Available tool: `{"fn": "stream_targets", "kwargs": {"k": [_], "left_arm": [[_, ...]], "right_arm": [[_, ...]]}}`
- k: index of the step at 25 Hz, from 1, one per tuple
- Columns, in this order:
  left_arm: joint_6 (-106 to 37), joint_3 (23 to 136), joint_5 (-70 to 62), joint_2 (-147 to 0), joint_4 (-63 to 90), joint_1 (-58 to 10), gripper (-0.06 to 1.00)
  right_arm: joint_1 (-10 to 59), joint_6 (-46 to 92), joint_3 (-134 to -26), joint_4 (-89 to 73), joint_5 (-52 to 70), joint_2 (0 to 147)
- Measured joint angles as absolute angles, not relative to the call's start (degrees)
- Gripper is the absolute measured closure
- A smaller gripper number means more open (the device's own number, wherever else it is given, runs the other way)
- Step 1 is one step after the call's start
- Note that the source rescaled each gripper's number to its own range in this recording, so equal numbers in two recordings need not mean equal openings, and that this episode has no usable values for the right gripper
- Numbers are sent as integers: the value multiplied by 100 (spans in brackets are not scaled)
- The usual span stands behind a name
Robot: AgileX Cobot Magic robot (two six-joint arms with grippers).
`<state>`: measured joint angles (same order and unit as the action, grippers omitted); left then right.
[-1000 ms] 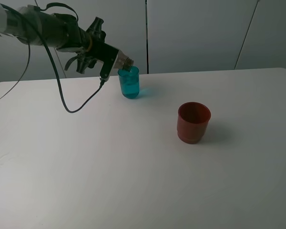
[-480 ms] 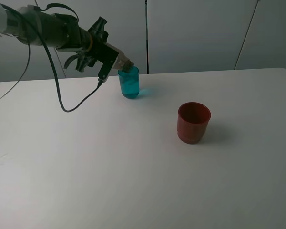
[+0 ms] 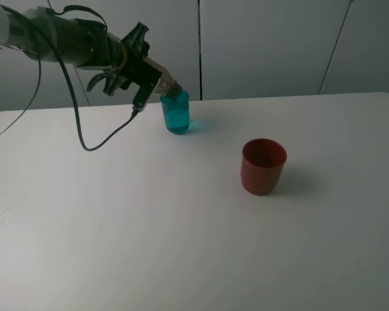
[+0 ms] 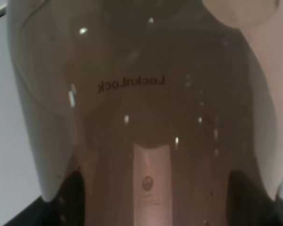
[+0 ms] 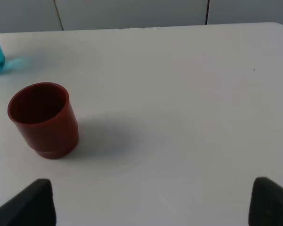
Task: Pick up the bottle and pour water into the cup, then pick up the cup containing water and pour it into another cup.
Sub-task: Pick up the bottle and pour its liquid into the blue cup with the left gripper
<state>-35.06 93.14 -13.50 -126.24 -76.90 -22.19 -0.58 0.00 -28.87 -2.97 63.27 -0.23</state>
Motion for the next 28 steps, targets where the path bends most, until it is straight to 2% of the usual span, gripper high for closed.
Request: {"fn": "stream_targets", "kwargs": {"k": [28], "left_arm": [[-3327, 9314, -1345, -12624, -7934, -2219, 94]], "right_arm": [[-58, 0, -2887, -297, 6327, -23]]}}
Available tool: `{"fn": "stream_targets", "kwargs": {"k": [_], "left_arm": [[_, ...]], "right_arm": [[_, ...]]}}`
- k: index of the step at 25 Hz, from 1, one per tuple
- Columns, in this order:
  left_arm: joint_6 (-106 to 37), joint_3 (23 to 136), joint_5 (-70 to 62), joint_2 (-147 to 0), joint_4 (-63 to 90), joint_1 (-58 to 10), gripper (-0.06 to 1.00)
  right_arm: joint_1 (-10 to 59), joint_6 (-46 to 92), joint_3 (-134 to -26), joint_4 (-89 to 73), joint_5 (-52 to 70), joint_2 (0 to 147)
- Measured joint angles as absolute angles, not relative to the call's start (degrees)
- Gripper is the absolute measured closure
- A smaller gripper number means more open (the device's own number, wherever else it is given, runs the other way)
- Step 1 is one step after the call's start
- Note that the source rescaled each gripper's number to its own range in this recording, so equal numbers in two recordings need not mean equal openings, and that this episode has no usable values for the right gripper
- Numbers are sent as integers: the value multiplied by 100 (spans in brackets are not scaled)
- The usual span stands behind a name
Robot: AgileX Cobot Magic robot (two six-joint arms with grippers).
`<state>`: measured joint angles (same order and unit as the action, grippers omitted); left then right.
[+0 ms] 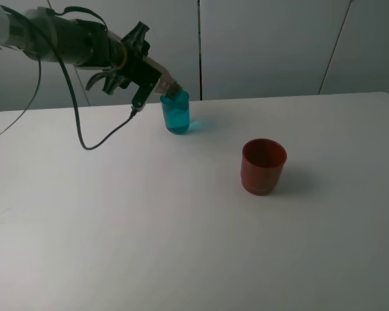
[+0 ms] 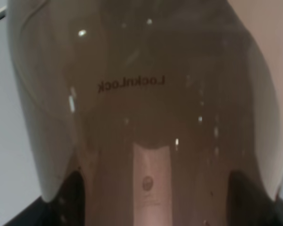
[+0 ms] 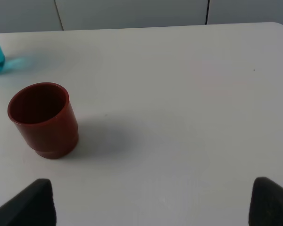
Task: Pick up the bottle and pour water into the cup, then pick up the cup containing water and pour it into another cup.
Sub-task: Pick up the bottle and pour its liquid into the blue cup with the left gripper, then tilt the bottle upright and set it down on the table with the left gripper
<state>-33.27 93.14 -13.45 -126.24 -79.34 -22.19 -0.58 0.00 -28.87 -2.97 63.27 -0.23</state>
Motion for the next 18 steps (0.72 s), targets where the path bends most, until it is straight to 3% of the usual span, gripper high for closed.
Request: {"fn": "stream_targets", "kwargs": {"k": [18], "left_arm": [[-2865, 9314, -1360, -12624, -6489, -2244, 94]], "right_arm": [[-58, 33, -2887, -297, 6327, -23]]}}
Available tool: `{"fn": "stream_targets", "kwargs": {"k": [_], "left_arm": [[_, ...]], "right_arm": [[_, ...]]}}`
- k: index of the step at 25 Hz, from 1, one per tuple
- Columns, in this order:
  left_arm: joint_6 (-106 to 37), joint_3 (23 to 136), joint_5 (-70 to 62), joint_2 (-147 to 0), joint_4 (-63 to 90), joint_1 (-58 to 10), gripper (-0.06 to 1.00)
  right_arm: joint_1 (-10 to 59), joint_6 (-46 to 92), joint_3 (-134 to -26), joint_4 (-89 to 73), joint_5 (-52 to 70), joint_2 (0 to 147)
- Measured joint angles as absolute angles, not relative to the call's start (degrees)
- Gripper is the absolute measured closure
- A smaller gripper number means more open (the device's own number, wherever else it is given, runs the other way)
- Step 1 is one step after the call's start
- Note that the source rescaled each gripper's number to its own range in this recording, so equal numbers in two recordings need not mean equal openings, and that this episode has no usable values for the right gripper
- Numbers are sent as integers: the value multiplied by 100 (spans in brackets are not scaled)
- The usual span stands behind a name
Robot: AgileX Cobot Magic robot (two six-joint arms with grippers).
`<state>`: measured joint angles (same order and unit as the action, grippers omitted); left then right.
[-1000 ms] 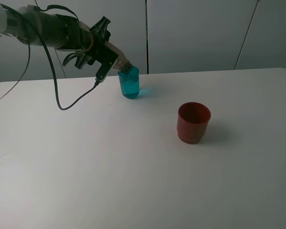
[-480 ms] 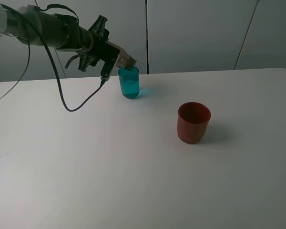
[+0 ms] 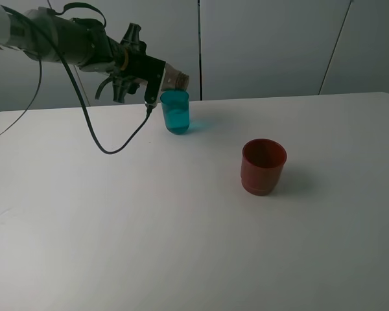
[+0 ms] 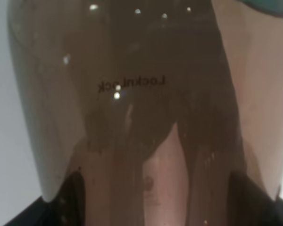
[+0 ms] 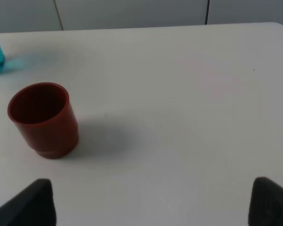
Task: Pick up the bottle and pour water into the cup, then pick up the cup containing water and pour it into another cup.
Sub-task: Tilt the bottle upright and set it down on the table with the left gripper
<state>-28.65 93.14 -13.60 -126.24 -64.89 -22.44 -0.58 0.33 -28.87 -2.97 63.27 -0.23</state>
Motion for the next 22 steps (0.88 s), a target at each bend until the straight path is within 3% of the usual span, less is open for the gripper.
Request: {"fn": "stream_targets", "kwargs": {"k": [11, 22], "left_arm": [[-2735, 9314, -1375, -12253, -4904, -2244, 94], [-715, 9142, -912, -11752, -4359, -2244, 94]], "right_arm": [[-58, 0, -2887, -297, 6327, -23], [-58, 0, -2887, -297, 6327, -23]]}}
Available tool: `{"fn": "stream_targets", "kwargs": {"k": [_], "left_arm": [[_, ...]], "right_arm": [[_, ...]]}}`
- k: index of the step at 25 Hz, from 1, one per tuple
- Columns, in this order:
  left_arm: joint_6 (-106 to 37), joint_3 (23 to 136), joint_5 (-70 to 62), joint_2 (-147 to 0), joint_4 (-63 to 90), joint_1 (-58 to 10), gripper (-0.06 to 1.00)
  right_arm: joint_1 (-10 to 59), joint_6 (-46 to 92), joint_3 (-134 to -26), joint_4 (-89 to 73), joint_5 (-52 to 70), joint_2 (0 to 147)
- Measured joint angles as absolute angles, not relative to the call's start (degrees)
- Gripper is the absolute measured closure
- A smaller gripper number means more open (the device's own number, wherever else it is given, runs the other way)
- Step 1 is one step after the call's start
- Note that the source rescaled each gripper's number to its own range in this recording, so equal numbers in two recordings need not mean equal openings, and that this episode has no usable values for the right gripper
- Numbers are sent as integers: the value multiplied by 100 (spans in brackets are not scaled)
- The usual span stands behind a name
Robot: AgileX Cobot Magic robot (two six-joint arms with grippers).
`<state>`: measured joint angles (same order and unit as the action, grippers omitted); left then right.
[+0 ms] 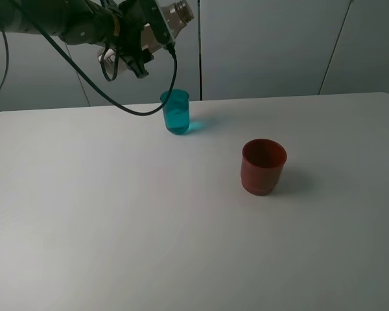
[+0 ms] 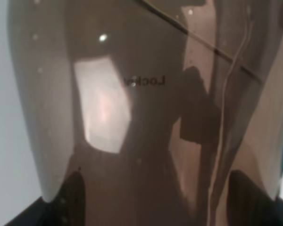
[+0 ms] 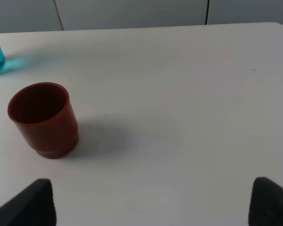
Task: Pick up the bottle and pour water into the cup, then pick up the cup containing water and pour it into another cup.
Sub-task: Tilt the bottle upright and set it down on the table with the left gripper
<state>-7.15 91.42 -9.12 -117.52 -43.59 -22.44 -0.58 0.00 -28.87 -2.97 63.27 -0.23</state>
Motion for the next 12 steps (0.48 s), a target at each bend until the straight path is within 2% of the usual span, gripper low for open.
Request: {"fn": "stream_targets", "kwargs": {"k": [5, 12], "left_arm": [[354, 8927, -544, -11507, -4326, -2234, 94], [1414, 8043, 463, -11036, -4130, -1906, 94]], "right_arm": [[-58, 0, -2887, -297, 6327, -23], [-58, 33, -2887, -297, 6327, -23]]}}
